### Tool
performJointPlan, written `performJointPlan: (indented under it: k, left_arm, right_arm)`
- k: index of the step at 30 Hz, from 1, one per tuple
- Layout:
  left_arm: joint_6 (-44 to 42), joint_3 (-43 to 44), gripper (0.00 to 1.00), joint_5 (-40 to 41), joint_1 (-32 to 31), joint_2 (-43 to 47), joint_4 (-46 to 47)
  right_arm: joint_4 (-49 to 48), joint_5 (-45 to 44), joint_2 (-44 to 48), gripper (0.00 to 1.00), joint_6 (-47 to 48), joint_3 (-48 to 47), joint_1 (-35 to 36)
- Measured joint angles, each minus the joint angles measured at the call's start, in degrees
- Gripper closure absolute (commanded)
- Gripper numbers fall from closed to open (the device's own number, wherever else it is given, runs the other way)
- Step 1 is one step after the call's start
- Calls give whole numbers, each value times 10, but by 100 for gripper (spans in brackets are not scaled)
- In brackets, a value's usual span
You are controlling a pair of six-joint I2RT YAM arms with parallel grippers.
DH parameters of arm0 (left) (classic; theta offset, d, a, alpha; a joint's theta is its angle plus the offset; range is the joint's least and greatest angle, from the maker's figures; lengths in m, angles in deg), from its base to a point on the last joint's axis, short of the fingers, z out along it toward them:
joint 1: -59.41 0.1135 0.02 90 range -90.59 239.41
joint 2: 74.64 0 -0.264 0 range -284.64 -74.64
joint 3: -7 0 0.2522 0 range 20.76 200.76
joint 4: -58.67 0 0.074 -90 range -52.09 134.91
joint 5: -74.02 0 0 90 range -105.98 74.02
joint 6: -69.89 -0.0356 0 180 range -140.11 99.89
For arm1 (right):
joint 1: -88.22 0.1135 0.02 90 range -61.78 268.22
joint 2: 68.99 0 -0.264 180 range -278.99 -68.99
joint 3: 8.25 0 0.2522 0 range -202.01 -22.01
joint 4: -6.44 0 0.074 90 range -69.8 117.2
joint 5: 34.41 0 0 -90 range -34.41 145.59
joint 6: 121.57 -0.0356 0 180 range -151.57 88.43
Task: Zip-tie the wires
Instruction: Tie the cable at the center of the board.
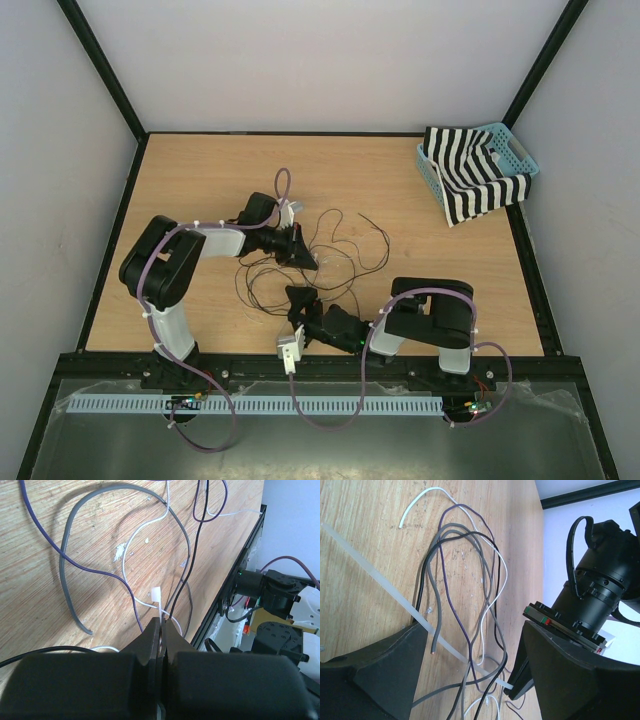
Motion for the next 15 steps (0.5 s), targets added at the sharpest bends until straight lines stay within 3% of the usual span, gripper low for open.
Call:
performJointPlan:
  k: [8,15]
  left_arm:
    - [0,0,100,0,0,0,0]
    - [0,0,100,0,0,0,0]
  right_arm:
    - [8,1,0,23,-11,0,3]
    - [26,8,0,45,-25,0,6]
